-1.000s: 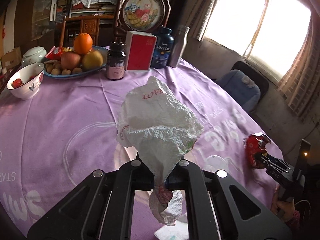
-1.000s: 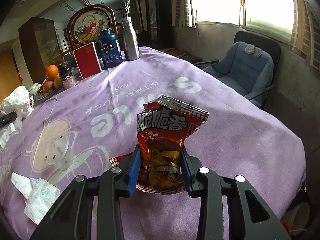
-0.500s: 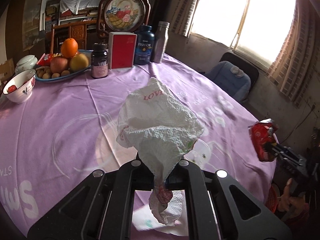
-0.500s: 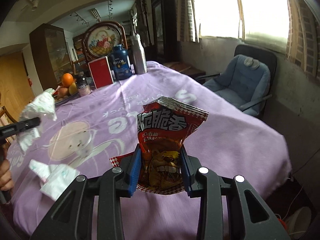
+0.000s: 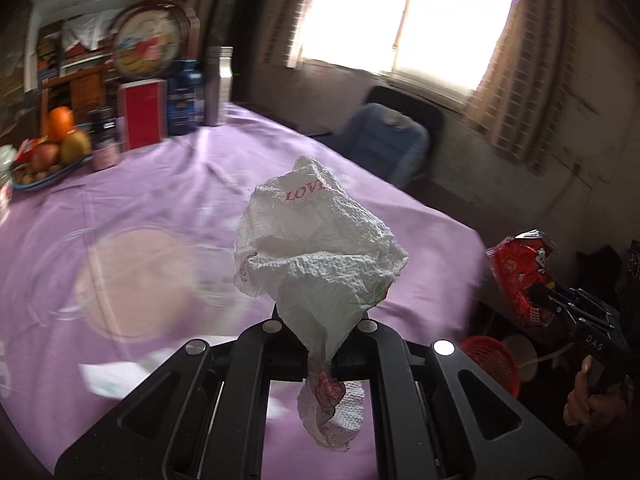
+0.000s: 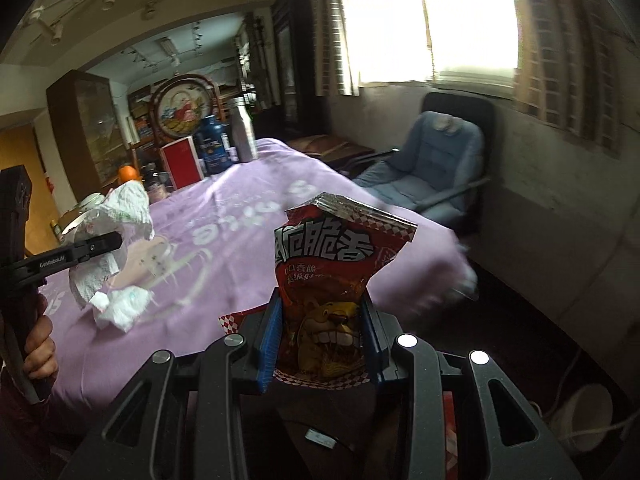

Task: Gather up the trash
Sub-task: 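Carry the tissue and chip bag to the red wastebasket and release both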

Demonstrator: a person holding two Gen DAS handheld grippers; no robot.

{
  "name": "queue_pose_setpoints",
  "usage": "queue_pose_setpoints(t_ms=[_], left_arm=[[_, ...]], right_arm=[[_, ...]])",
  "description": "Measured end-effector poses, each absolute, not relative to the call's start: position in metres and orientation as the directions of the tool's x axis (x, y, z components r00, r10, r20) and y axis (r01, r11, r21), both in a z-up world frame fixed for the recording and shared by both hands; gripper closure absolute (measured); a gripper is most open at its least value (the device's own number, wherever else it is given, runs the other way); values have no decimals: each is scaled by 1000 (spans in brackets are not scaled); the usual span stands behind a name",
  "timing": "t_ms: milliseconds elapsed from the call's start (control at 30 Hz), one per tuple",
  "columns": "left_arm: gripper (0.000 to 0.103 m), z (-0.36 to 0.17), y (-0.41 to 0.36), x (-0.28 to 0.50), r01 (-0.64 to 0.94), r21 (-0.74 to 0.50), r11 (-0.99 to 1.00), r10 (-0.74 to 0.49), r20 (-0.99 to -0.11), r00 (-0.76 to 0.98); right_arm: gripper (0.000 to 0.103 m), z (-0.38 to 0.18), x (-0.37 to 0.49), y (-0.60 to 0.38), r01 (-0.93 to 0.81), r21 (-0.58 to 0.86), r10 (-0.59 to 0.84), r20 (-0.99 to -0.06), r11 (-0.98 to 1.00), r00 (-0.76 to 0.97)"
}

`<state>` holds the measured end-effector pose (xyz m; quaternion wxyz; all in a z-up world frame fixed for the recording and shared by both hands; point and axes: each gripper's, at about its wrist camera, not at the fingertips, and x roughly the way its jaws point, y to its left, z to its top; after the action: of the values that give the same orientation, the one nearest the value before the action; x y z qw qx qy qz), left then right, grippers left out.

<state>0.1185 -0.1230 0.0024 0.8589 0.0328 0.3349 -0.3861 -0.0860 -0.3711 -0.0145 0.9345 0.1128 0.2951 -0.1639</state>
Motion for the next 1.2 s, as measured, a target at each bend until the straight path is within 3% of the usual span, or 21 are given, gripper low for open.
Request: queue_pose_setpoints(t_ms=[300, 600, 833, 900, 967, 1200], left_arm=[[95, -21, -225, 32, 836, -218, 504, -715, -648, 263], [95, -62, -306, -21, 901, -212, 378, -671, -734, 109], [95, -81, -342, -33, 916, -205, 344, -633, -771, 65], [95, -85, -349, -30, 920, -202, 336, -625, -778, 57], [95, -90, -359, -31, 924, -201, 324, -614, -788, 43], [95, -107, -386, -42, 940, -207, 272, -584, -812, -10]], right_arm=[[67, -46, -174, -409, 494, 70, -312, -696, 867, 646], [66, -106, -201, -450, 579, 14, -347, -788, 815, 508], [58, -180, -197, -475, 608, 52, -248, -882, 792, 400], [53, -181, -202, -477, 614, 74, -242, -877, 786, 414], [40, -173, -210, -482, 622, 92, -256, -857, 778, 447], [31, -124, -234, -508, 724, 86, -442, -741, 684, 505]])
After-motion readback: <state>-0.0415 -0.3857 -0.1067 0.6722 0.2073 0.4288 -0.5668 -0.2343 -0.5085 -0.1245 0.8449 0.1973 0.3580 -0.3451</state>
